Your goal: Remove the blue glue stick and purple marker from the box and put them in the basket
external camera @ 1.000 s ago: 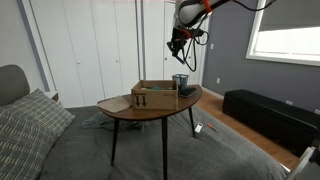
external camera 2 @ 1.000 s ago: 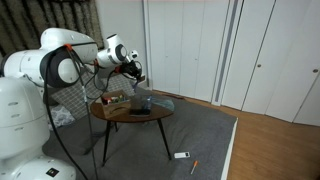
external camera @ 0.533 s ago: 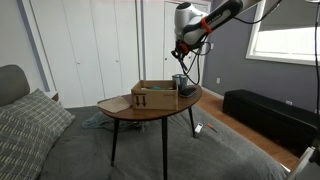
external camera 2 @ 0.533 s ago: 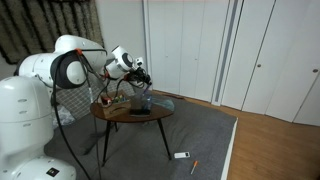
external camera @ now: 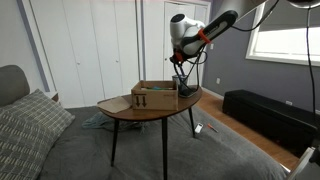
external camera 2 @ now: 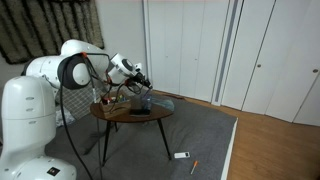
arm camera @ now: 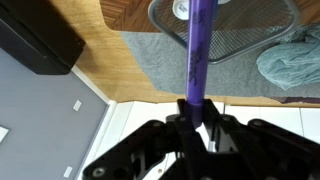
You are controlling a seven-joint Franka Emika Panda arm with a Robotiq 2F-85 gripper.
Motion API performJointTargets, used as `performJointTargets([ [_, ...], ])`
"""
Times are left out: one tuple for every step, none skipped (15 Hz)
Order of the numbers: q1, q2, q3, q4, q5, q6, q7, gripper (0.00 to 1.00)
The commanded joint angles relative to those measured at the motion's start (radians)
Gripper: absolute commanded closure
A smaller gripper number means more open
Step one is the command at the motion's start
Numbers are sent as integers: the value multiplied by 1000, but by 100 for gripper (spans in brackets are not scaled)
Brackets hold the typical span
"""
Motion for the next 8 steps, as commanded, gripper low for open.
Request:
performJointTargets([
  [16, 13, -3, 6, -68, -21, 104, 95],
  [13, 14, 0, 4, -77, -13, 114, 95],
  [12, 14, 3, 3, -82, -11, 120, 58],
  [12, 11, 5, 2, -87, -7, 120, 55],
  [12, 6, 8, 0, -94, -2, 126, 50],
  [11, -5, 13, -3, -99, 4, 122, 42],
  [11, -14, 17, -4, -104, 9, 115, 36],
  [8, -29, 29, -11, -90, 12, 82, 27],
])
